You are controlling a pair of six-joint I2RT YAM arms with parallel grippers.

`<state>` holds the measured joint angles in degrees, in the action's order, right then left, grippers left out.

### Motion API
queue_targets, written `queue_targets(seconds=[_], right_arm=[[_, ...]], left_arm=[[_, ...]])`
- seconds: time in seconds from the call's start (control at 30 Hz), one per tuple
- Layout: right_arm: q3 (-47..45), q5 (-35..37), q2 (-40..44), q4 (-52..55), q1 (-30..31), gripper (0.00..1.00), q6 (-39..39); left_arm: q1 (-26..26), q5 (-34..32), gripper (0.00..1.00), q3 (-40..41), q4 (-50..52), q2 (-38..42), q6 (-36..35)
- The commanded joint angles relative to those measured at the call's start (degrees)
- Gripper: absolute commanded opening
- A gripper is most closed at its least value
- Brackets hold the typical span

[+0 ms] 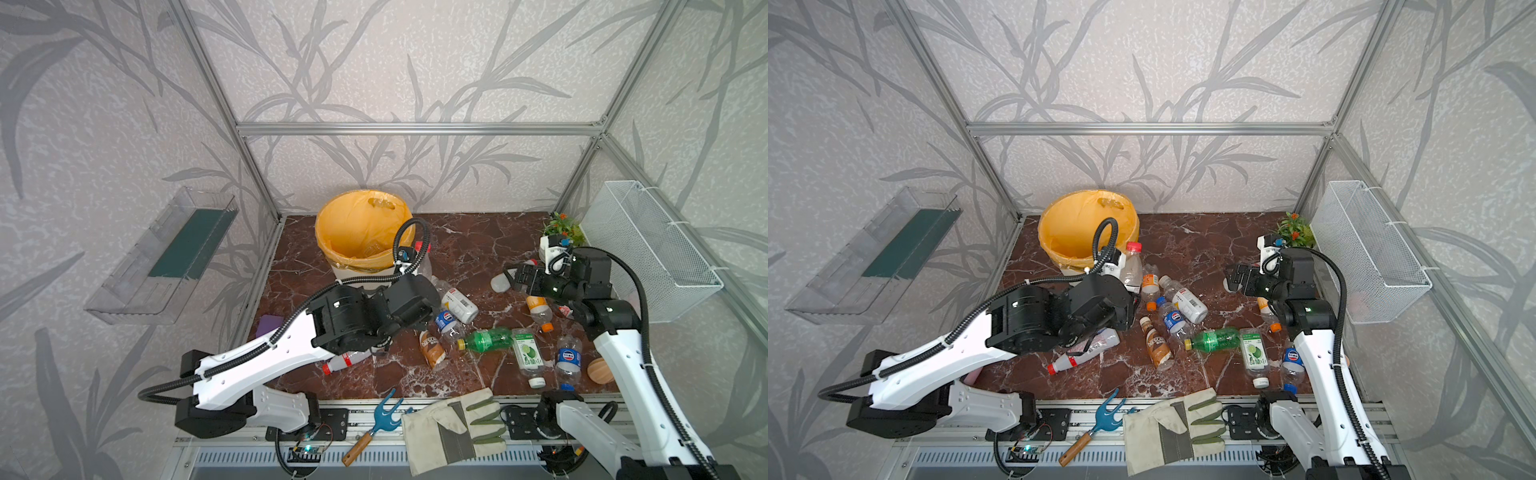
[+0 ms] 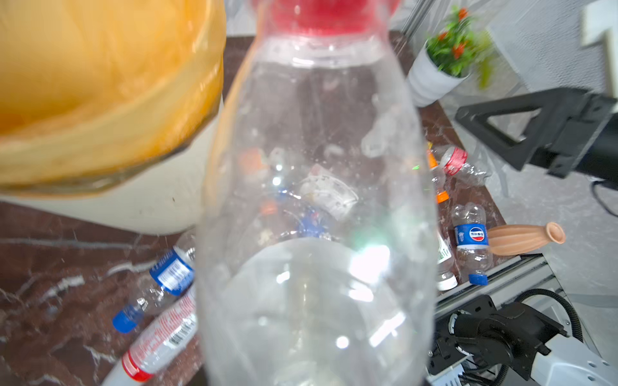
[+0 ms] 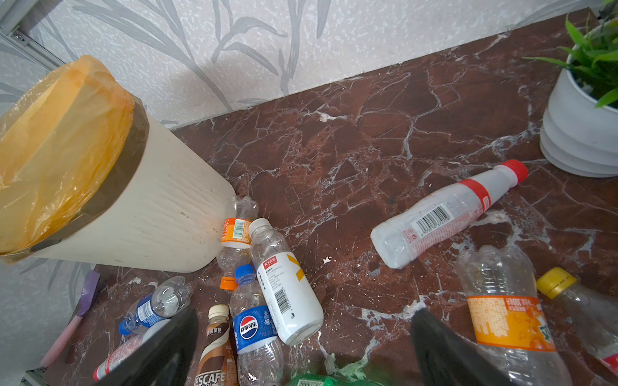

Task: Throw the plastic bottles in the bin
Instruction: Pick up the plastic bottle from the bottom-center of the table, then throw the plastic bottle into the trash bin.

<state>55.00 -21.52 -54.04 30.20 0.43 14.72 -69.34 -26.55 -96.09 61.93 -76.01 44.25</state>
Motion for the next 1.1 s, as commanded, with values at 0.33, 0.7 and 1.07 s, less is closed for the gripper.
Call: queue_targets(seconds=[0.33, 0.7, 1.07], right_arm=[[3.13, -0.6, -0.13, 1.6, -0.16, 0.99, 0.31], [6.39, 0.48, 0.81, 7.06, 3.97, 0.99, -1.38], [7.72, 17.9, -3.47, 11.37, 31.82, 0.99, 1.65]], left_arm=[[25.6, 3.26, 0.56, -19.37, 1.65, -5.47, -23.71], [33.21, 9.81, 0.99, -27.71, 7.94, -10.76, -23.5], [22.96, -4.72, 0.99, -8.58, -4.66, 2.24, -25.79]])
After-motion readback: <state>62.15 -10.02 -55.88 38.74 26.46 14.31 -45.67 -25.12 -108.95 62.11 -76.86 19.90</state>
